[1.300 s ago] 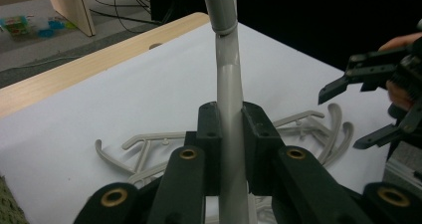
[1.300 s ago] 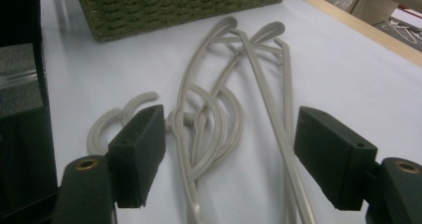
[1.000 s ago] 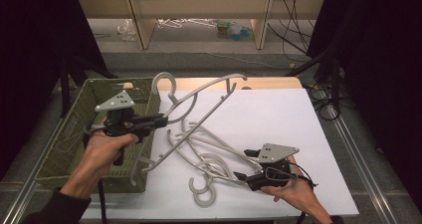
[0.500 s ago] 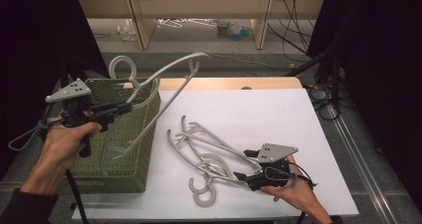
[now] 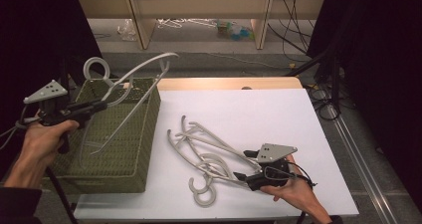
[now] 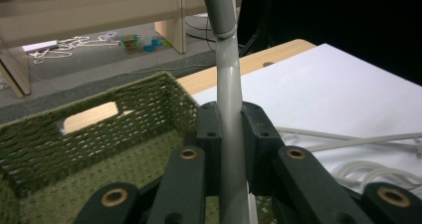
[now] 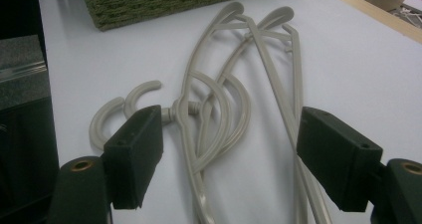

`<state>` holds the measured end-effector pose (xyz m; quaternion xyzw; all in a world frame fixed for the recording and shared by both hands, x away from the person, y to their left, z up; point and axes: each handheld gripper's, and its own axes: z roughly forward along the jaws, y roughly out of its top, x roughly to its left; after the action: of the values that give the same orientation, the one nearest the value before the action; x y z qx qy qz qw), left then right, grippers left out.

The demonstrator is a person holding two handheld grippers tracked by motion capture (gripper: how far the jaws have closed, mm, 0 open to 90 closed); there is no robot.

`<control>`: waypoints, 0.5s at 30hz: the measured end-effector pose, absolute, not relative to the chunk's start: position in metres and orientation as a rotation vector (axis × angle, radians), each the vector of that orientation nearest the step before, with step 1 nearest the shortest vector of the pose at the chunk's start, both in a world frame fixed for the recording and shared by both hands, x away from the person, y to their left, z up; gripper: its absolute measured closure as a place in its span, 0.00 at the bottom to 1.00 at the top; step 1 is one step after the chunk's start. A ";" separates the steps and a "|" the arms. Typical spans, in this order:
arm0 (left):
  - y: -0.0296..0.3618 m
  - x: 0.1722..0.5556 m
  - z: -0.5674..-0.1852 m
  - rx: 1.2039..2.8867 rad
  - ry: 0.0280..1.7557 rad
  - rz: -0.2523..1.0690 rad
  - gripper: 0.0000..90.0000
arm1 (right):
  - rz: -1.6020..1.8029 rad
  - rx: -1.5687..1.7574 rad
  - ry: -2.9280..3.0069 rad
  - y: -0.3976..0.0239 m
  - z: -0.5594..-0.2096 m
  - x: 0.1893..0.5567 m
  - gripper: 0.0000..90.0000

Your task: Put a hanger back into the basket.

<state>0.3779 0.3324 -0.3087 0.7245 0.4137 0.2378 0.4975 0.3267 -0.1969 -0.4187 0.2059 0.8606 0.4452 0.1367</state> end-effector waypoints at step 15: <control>0.374 0.381 -0.335 1.784 1.083 0.601 0.88 | 1.283 0.591 2.504 -0.198 -0.418 0.327 0.31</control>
<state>0.3814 0.3738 -0.3354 0.7269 0.4411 0.2448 0.4660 0.3273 -0.1982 -0.4184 0.2039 0.8632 0.4422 0.1332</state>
